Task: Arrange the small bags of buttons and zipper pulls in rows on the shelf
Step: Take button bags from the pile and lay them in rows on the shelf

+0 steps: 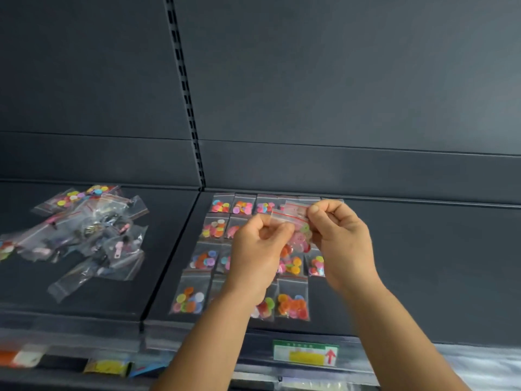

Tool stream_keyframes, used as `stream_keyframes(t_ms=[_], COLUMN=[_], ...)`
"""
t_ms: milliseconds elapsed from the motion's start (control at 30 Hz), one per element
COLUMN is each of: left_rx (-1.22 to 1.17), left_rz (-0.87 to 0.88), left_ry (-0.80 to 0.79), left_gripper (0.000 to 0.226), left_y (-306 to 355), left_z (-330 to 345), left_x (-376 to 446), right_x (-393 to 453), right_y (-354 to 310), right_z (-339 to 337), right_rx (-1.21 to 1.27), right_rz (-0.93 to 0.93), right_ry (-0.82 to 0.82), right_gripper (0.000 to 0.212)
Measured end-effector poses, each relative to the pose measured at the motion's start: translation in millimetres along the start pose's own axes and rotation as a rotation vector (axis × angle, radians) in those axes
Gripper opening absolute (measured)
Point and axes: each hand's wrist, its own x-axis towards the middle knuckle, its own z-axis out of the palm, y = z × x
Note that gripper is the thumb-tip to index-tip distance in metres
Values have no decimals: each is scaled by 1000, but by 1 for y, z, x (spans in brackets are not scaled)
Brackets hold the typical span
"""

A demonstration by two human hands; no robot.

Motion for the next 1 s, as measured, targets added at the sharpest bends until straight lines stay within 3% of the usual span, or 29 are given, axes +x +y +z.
stream_keyframes(t_ms=[100, 200, 267, 433, 633, 767, 867, 1000], left_rx=[-8, -27, -27, -4, 70, 137, 202, 293], left_rz=[0, -23, -30, -44, 41, 51, 59, 63], left_ry=[61, 98, 89, 93, 120, 23, -59, -112], left_gripper=[7, 4, 5, 6, 4, 9, 15, 8], left_y=[1, 1, 2, 1, 0, -1, -2, -8], left_z=[19, 32, 37, 41, 54, 53, 46, 35], left_x=[-8, -13, -14, -14, -15, -20, -24, -30], right_x=[1, 0, -1, 0, -12, -14, -16, -26], right_y=[-4, -3, -3, -3, -4, -3, -3, -1], right_z=[-20, -35, -42, -57, -56, -62, -70, -84], right_rx=[32, -17, -59, -44, -81, -171, -212, -341], right_rz=[61, 180, 223, 224, 232, 187, 212, 207], right_ry=[-17, -118, -124, -25, -76, -2, 14, -7], right_gripper=[6, 20, 15, 9, 14, 6, 14, 20])
